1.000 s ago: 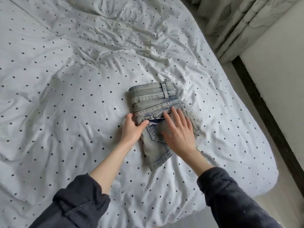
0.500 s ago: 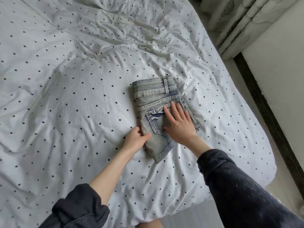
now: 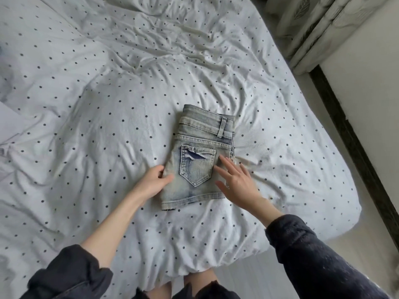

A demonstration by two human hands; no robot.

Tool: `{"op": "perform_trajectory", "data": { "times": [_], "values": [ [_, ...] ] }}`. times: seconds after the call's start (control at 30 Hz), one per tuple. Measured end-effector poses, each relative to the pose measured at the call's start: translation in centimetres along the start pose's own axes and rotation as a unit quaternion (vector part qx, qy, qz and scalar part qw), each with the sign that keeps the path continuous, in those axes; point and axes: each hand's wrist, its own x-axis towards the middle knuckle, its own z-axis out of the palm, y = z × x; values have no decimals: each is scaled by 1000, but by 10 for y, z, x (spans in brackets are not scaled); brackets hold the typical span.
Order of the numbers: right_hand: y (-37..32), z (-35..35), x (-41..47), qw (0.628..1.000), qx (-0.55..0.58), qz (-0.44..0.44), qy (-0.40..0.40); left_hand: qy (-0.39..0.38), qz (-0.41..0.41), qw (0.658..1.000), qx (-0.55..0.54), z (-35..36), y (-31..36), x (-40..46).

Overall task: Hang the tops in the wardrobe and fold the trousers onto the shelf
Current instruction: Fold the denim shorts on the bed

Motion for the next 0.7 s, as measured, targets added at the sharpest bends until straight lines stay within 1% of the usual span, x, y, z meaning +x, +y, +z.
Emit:
{"op": "perform_trajectory", "data": {
  "times": [0.07, 0.13, 0.23, 0.33, 0.37, 0.43, 0.53, 0.67, 0.7],
  "values": [
    [-1, 6, -7, 998, 0, -15, 59, 8, 12, 1000, -26, 4, -7, -7],
    [-4, 14, -16, 994, -33, -39, 93, 37, 9, 998, -57, 8, -13, -15],
    [-5, 34, -33, 988, -115, -64, 81, 76, 3, 995, -57, 16, -16, -17],
    [4, 45, -32, 987, -152, -23, 51, 99, 8, 995, -11, 19, -22, -12],
    [7, 44, -30, 986, -157, -15, 52, 102, 10, 995, 4, 19, -24, -11],
    [13, 42, -23, 982, -162, -39, 85, 91, 17, 996, 16, 18, -26, -12],
    [20, 32, -21, 973, -160, -77, 149, 80, 22, 996, -15, 18, -28, -14],
    [28, 33, -35, 960, -154, -125, 199, 75, 33, 996, -40, 24, -28, -18],
    [27, 31, -39, 962, -133, -119, 209, 76, 36, 996, -42, 25, -28, -19]
  ]
}}
